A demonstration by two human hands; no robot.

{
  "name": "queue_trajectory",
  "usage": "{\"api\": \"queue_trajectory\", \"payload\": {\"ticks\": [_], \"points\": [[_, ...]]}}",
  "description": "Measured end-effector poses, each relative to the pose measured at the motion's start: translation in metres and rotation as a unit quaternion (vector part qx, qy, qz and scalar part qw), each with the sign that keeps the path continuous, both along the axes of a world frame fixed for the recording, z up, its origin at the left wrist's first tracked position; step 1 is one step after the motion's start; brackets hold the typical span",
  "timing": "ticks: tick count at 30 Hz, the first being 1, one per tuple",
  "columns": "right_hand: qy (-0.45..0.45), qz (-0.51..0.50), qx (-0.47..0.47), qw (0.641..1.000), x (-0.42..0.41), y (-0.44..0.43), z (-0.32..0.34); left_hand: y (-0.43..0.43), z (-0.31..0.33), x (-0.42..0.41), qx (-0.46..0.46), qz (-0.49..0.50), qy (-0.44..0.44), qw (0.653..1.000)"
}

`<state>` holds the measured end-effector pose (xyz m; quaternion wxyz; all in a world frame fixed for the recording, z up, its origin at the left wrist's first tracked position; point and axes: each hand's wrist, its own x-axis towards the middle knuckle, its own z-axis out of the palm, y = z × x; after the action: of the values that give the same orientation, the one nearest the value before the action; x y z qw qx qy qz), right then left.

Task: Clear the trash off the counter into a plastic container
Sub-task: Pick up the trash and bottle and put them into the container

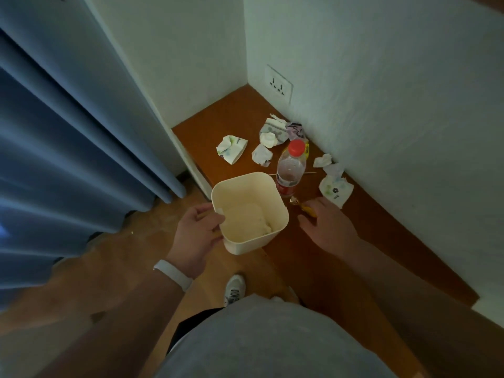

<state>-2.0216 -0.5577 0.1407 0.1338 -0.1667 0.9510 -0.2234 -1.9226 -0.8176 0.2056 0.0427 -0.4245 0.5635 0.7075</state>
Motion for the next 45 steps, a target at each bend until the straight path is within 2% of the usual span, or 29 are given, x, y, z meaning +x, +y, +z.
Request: {"api": "queue_trajectory", "payload": {"ticks": [3,6,12,17,23,28,34,45], "points": [[-0.019,0.023,0.084,0.996,-0.012,0.002,-0.02,-0.003,0.004,0.005,0.001,0.018,0.005,1.0],[-0.018,0.041,0.125,0.991,-0.02,0.001,-0.035,-0.002,0.006,0.008,-0.007,0.035,0.004,0.999],[-0.004,0.05,0.142,0.989,-0.026,0.001,-0.05,0.002,0.003,0.011,-0.019,0.053,-0.009,0.998],[-0.027,0.054,0.157,0.986,-0.02,0.005,-0.048,0.006,0.0,0.008,-0.017,0.037,-0.009,0.999],[-0.004,-0.002,0.094,0.996,-0.006,0.001,-0.016,0.004,0.003,0.002,-0.017,0.014,0.004,1.0],[0.019,-0.064,-0.001,0.998,0.002,-0.02,0.037,-0.002,0.0,-0.001,-0.011,-0.006,0.003,1.0],[0.052,-0.046,-0.097,0.993,0.018,-0.044,0.081,-0.004,-0.004,-0.012,0.001,-0.045,-0.006,0.999],[0.018,-0.032,-0.141,0.989,0.025,-0.055,0.084,-0.006,-0.005,-0.02,-0.012,-0.063,-0.015,0.998]]}}
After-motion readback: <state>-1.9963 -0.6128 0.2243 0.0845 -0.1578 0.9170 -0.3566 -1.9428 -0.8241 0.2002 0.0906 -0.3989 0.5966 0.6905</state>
